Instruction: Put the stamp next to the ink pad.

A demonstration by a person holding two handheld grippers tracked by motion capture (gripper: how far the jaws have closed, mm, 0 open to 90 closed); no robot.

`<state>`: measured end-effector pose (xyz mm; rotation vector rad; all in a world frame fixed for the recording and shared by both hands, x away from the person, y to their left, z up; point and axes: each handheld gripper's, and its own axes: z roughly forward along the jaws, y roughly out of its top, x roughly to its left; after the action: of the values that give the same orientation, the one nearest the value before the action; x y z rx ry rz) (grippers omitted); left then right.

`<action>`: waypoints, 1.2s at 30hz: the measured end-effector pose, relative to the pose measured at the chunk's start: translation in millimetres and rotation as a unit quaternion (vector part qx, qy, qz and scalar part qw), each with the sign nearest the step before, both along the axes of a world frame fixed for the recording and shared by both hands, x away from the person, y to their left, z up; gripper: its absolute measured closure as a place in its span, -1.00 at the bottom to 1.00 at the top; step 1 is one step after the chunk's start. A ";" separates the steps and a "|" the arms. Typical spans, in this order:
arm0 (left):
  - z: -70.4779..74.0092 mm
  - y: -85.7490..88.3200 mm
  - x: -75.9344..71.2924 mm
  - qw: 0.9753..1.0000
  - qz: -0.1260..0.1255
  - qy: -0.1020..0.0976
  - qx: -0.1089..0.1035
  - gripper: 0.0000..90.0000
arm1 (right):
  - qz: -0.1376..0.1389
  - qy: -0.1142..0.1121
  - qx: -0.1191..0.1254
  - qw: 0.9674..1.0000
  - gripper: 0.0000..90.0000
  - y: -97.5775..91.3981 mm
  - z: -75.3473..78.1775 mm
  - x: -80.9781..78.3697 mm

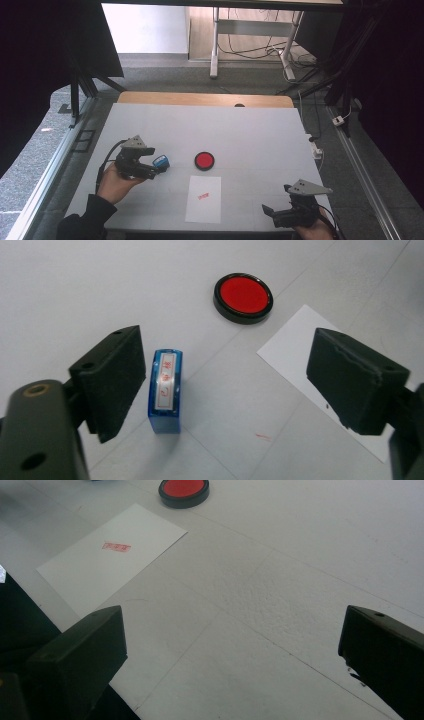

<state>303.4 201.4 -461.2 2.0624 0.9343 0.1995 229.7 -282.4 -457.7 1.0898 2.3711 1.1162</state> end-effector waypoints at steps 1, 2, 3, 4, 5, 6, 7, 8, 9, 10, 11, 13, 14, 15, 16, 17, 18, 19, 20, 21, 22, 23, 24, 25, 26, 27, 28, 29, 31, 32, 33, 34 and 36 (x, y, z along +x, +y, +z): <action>1.1 0.4 -1.6 1.000 0.001 0.002 -0.003 -0.72 | 0.000 0.000 0.000 1.000 -1.00 0.1 0.0 0.0; 1.9 0.5 -3.4 1.000 0.004 0.002 -0.006 -0.74 | 0.000 0.000 0.000 1.000 -1.00 0.1 0.0 0.0; 2.8 1.0 -5.1 1.000 0.005 0.002 -0.009 -0.75 | 0.001 0.000 -0.001 1.000 -1.00 0.1 0.1 0.0; 3.7 1.6 -6.8 1.000 0.006 0.004 -0.012 -0.77 | 0.001 0.000 -0.001 1.000 -1.00 0.2 0.0 0.0; 4.4 2.3 -8.6 1.000 0.008 0.006 -0.015 -0.78 | 0.001 0.000 -0.001 1.000 -1.00 0.2 0.1 0.0; 5.0 3.0 -10.0 1.000 0.008 0.006 -0.016 -0.79 | 0.001 0.000 -0.001 1.000 -1.00 0.2 0.0 0.0; 5.7 4.0 -12.0 1.000 0.010 0.006 -0.020 -0.80 | 0.001 0.000 -0.001 1.000 -1.00 0.2 0.0 0.0; 6.9 5.2 -14.8 1.000 0.012 0.007 -0.022 -0.81 | 0.001 0.001 0.000 1.000 -1.00 0.1 0.0 0.1; 7.8 6.3 -17.2 1.000 0.013 0.006 -0.026 -0.81 | 0.001 0.001 0.001 1.000 -1.00 0.0 0.0 0.1; 8.7 7.5 -19.8 0.999 0.013 0.005 -0.029 -0.81 | 0.001 0.001 0.001 1.000 -1.00 0.0 0.0 0.1; 9.7 8.6 -22.3 0.999 0.013 0.006 -0.030 -0.83 | 0.001 0.001 0.001 1.000 -1.00 0.0 0.0 0.1; 11.2 10.8 -27.3 0.999 0.014 0.007 -0.033 -0.86 | 0.002 0.001 0.001 1.000 -1.00 0.1 0.0 0.1; 11.6 11.8 -29.6 0.999 0.013 0.009 -0.034 -0.87 | 0.002 0.001 0.000 1.000 -1.00 0.1 0.0 0.2; 11.9 13.0 -32.1 0.999 0.013 0.010 -0.036 -0.88 | 0.002 0.001 0.000 1.000 -1.00 0.2 0.0 0.2; 12.0 14.3 -34.4 0.999 0.015 0.010 -0.036 -0.88 | 0.002 0.001 0.000 1.000 -1.00 0.2 0.0 0.2; 12.1 15.6 -36.8 0.999 0.016 0.010 -0.036 -0.89 | 0.002 0.001 -0.001 1.000 -1.00 0.2 0.0 0.2; 12.2 16.7 -38.5 0.999 0.016 0.010 -0.035 -0.90 | 0.002 0.001 -0.001 1.000 -1.00 0.2 0.1 0.1; 12.4 18.6 -41.3 0.999 0.018 0.009 -0.034 -0.90 | 0.002 0.001 0.000 1.000 -1.00 0.2 0.0 0.2; 12.4 20.0 -43.5 0.999 0.021 0.008 -0.034 -0.91 | 0.002 0.001 0.000 1.000 -1.00 0.2 0.0 0.2; 12.5 21.3 -45.2 0.999 0.021 0.009 -0.034 -0.92 | 0.002 0.002 0.001 1.000 -1.00 0.2 0.0 0.2; 12.6 23.1 -47.9 0.999 0.023 0.009 -0.036 -0.92 | 0.003 0.002 0.001 1.000 -1.00 0.1 0.0 0.3; 12.7 24.7 -49.9 0.999 0.024 0.008 -0.035 -0.92 | 0.003 0.002 0.001 1.000 -1.00 0.2 -0.2 0.3; 12.7 25.8 -51.6 0.999 0.025 0.007 -0.037 -0.93 | 0.002 0.002 0.001 1.000 -1.00 0.3 -0.1 0.3; 12.7 27.2 -53.7 0.999 0.025 0.007 -0.037 -0.93 | 0.002 0.002 0.001 1.000 -1.00 0.3 -0.1 0.4; 12.6 28.7 -56.4 0.999 0.028 0.006 -0.037 -0.94 | 0.002 0.001 0.001 1.000 -1.00 0.3 -0.1 0.4; 12.5 30.1 -58.8 0.999 0.030 0.004 -0.038 -0.95 | 0.002 0.002 0.001 1.000 -1.00 0.3 -0.2 0.4; 12.4 31.4 -61.2 0.999 0.032 0.002 -0.037 -0.96 | 0.002 0.002 0.001 1.000 -1.00 0.2 -0.2 0.5; 12.2 32.8 -63.7 0.999 0.034 0.000 -0.036 -0.97 | 0.002 0.002 0.001 1.000 -1.00 0.2 -0.2 0.5; 11.7 35.9 -69.0 0.999 0.040 -0.004 -0.032 -0.98 | 0.002 0.002 0.002 1.000 -1.00 0.2 -0.2 0.5; 11.4 37.6 -71.7 0.999 0.042 -0.006 -0.031 -0.99 | 0.002 0.002 0.002 1.000 -1.00 0.1 -0.2 0.5; 11.0 39.5 -74.4 0.999 0.045 -0.008 -0.030 -1.00 | 0.002 0.003 0.002 1.000 -1.00 -0.1 -0.1 0.5; 10.9 41.0 -76.5 0.998 0.047 -0.009 -0.030 -1.00 | 0.001 0.003 0.002 1.000 -1.00 -0.2 -0.1 0.5; 10.2 45.3 -82.7 0.998 0.054 -0.013 -0.026 -1.00 | 0.001 0.003 0.002 1.000 -1.00 -0.4 0.0 0.6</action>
<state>220.7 246.7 -451.0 1.9584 1.0260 0.2554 230.3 -282.8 -457.7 1.0935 2.3752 1.1198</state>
